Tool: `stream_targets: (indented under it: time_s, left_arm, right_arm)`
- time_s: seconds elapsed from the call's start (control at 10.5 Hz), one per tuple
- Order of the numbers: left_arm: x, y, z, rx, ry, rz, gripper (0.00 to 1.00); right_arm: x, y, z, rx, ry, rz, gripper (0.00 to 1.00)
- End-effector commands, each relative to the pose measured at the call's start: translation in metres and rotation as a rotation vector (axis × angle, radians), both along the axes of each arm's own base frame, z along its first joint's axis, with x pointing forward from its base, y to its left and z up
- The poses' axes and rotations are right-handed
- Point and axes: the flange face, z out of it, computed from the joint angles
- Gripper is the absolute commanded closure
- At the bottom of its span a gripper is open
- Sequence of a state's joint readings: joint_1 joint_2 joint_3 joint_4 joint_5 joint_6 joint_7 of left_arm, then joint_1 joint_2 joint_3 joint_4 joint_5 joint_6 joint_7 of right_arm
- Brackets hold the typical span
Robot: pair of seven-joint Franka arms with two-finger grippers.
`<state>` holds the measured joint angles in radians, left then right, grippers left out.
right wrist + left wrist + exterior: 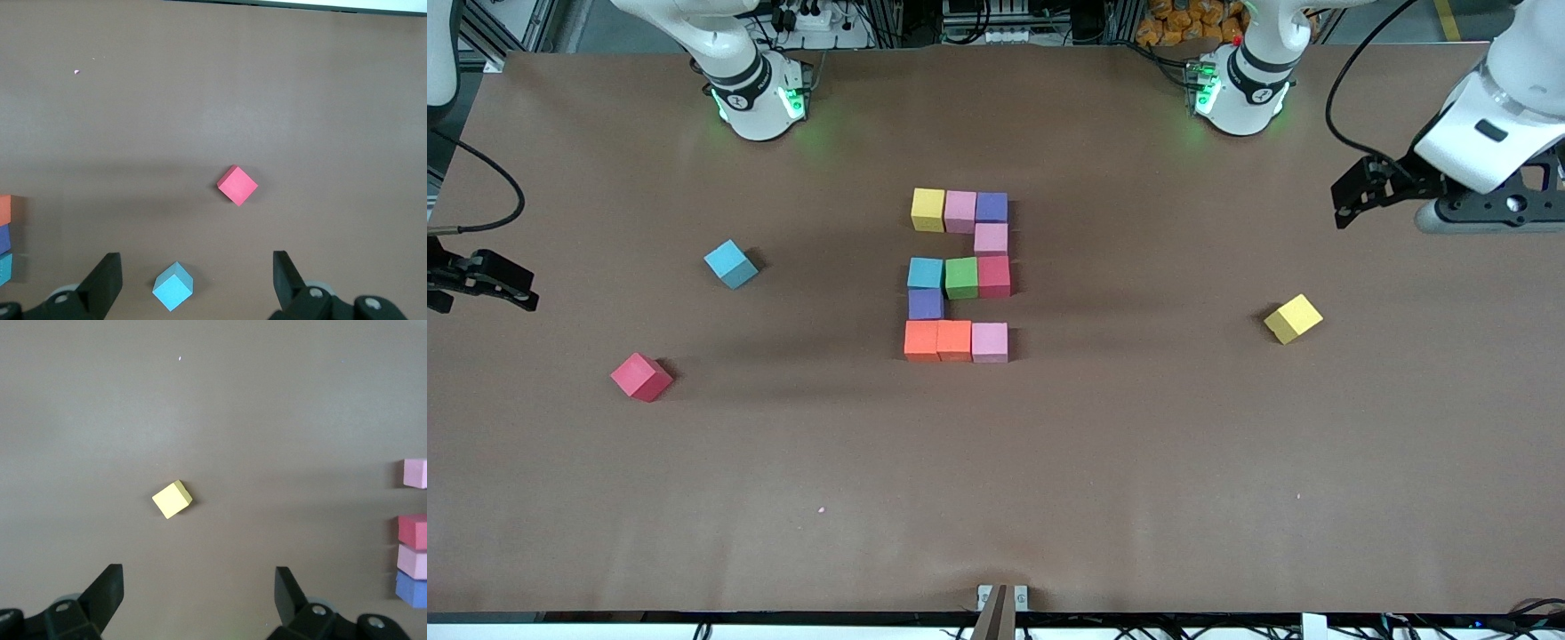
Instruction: Form number 2 with 11 blocks
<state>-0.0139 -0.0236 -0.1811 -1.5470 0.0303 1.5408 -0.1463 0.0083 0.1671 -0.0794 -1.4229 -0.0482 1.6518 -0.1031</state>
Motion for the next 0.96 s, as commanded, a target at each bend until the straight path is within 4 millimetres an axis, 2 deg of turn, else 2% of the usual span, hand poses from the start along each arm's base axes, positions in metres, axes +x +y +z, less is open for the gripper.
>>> stream_targets:
  time_s: [0.0,0.19,0.38,0.86]
  left_arm:
    - [-0.001,0.011,0.009,-0.06,0.012,-0.035,0.0]
    - [-0.003,0.009,0.011,-0.098,0.013,-0.015,0.0]
    - [0.003,0.011,0.006,-0.09,0.011,-0.022,0.0]
    - [0.011,0.01,0.008,-0.038,-0.057,-0.02,0.0]
  right_arm:
    - [-0.003,-0.002,0.006,0.015,0.0,-0.001,0.0]
    - [-0.004,-0.003,0.006,0.015,0.0,-0.002,0.0]
    - [-0.004,-0.004,0.005,0.008,0.005,-0.002,0.0]
    - [-0.004,-0.002,0.007,0.011,0.002,0.001,0.0]
